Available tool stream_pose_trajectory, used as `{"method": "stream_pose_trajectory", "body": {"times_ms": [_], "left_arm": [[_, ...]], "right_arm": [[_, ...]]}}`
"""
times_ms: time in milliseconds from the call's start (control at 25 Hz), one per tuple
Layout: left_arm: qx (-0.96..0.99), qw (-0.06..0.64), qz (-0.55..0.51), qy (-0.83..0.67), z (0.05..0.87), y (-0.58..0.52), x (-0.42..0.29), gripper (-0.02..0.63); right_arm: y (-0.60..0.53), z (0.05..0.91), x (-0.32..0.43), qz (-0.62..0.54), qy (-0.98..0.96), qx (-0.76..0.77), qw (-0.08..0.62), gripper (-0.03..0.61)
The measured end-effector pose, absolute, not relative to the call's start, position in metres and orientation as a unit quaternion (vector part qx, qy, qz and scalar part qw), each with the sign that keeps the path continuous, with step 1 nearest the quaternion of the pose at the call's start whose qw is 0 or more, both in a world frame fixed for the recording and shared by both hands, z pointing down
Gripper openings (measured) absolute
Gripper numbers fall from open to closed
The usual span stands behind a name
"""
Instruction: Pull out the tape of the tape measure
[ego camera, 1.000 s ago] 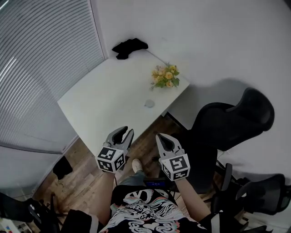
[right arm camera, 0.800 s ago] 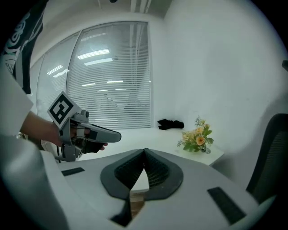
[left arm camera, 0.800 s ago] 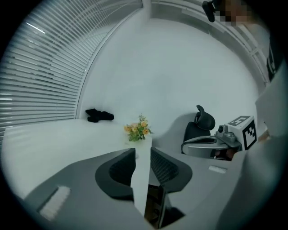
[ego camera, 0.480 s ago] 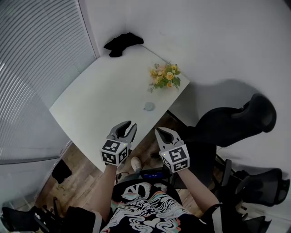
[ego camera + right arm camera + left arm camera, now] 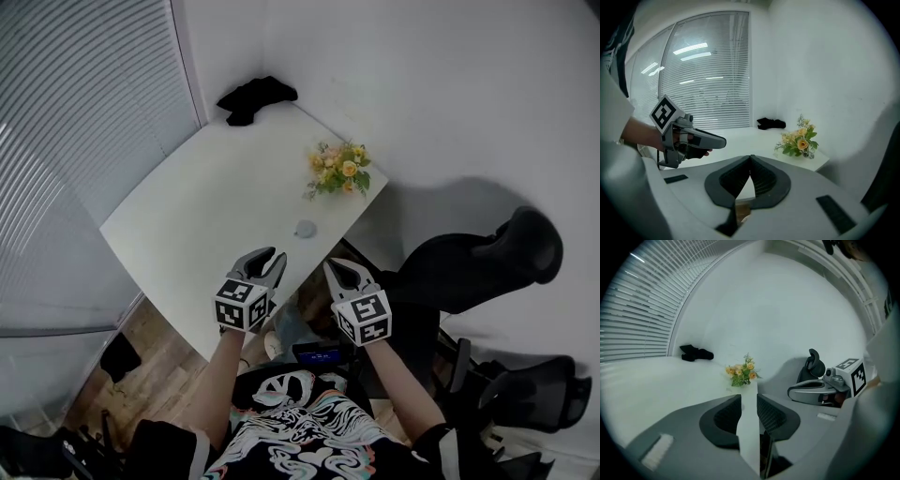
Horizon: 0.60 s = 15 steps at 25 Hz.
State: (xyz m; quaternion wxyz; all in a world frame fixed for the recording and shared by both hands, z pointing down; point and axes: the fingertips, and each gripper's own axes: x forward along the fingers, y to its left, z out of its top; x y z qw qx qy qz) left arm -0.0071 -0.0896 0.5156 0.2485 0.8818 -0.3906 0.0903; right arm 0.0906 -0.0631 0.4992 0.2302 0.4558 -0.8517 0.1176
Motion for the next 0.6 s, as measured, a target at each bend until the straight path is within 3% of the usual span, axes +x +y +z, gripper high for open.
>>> {"method": "stream_pose_trajectory", "body": {"times_ms": [600], "left_arm": [[0.865, 0.297, 0.132, -0.382, 0.570, -0.136, 0.014, 0.103]], "right_arm": [[-0.122, 0.557, 0.111, 0.169, -0.839, 0.453, 0.250, 0.009]]}}
